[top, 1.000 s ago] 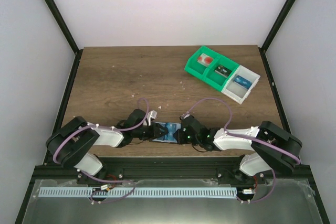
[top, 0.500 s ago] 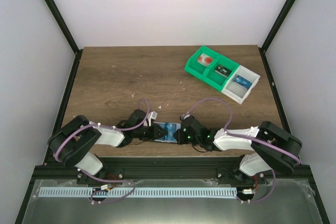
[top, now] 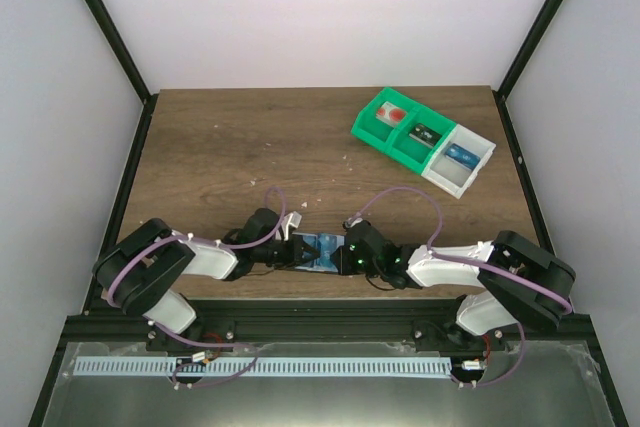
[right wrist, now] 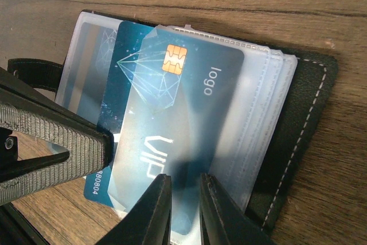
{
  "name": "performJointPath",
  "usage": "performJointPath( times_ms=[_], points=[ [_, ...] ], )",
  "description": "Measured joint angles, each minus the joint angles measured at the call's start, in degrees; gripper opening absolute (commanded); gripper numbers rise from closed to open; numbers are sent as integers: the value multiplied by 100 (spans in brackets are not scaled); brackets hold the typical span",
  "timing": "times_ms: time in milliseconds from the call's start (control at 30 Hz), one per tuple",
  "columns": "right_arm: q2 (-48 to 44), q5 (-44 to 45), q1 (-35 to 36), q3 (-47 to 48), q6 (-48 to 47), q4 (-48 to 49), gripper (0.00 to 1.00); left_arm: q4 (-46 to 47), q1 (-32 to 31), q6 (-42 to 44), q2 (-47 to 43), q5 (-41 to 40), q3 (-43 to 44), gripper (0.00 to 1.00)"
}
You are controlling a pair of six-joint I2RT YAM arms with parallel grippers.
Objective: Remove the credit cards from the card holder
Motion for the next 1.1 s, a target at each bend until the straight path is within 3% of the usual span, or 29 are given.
performJointPath(
  times_ms=[433, 767, 967, 1100],
  points=[
    [-2, -7, -9, -35, 9, 59, 16, -116, 96, -7, -328, -55, -162, 0],
    [-2, -20, -15, -35, 9, 70, 18, -577, 391, -33, -1209, -396, -501, 0],
    [-111, -133, -17, -33, 28, 22, 25, -1008, 442, -120, -1899, -807, -575, 0],
    [-323, -302, -22, -24, 125, 22, 38, -1207, 442, -142, -2450, -946, -575, 0]
  ],
)
